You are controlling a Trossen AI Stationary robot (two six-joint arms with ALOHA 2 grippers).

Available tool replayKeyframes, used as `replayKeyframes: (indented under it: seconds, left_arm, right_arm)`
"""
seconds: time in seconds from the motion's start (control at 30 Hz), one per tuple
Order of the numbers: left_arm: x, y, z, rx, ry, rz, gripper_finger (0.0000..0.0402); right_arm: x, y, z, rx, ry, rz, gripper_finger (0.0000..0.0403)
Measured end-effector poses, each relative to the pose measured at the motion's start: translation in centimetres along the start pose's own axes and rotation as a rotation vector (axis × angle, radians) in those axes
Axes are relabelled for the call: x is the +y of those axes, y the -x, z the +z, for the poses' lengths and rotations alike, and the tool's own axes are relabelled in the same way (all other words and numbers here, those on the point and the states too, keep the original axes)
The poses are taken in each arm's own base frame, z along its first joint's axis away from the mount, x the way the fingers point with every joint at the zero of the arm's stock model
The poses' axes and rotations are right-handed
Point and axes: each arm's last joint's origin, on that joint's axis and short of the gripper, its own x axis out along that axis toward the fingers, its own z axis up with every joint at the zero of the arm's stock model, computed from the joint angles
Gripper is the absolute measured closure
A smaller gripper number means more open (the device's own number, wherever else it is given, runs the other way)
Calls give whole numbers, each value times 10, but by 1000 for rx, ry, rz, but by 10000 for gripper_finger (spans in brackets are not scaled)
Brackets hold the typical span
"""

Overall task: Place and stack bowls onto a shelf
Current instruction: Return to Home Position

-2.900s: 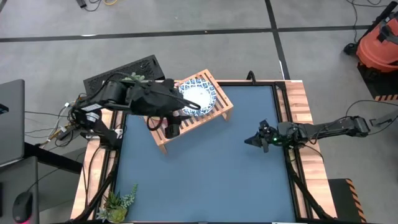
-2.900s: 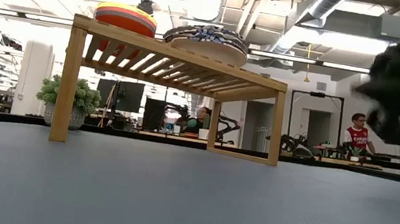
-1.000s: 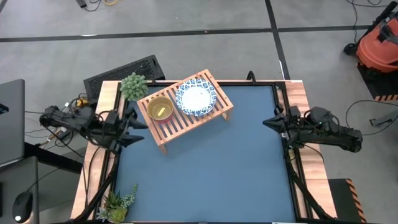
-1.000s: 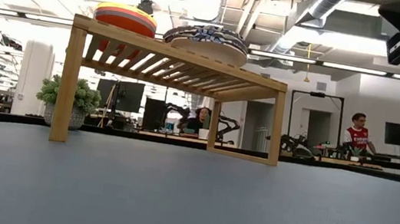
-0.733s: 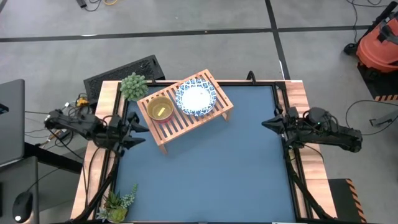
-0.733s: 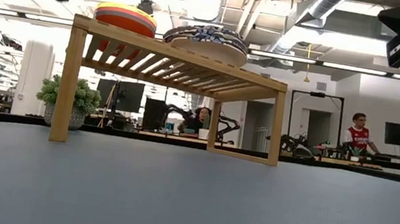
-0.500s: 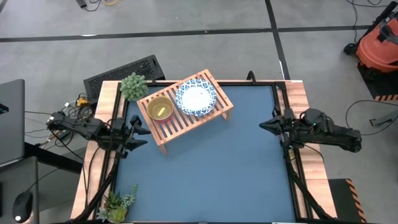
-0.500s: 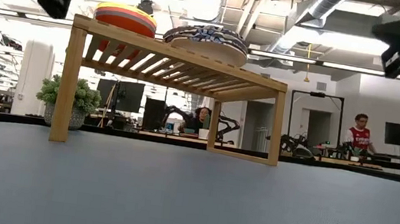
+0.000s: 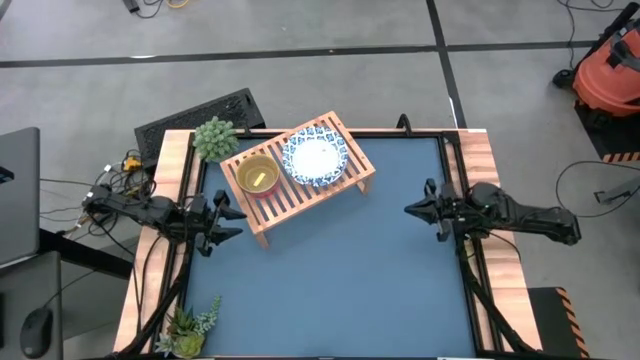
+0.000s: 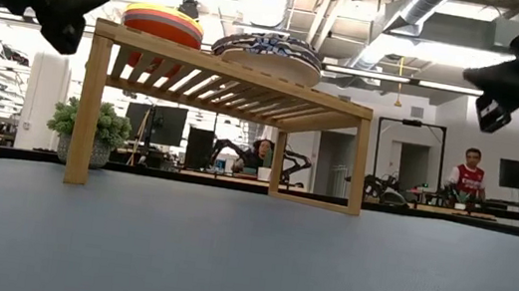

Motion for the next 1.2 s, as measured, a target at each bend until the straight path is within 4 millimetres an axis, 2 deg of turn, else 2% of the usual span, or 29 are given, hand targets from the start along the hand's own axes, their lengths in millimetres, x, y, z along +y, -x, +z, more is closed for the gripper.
replayKeyframes:
  seconds: [0.17,0.3,0.7,1.2]
  left_arm:
    - [1,0,-4,36,-14,20,200]
    - [3,0,-7,59,-45,50,200]
    - [6,1,-12,104,-103,106,200]
    - [6,1,-12,98,-70,122,200]
  right_arm:
    - [-6,-4,-16,28,18,-6,361]
    - [-6,-6,-19,-10,84,12,361]
    - [-7,-6,-19,-8,179,11,361]
    - [-7,-6,-19,-12,183,12,361]
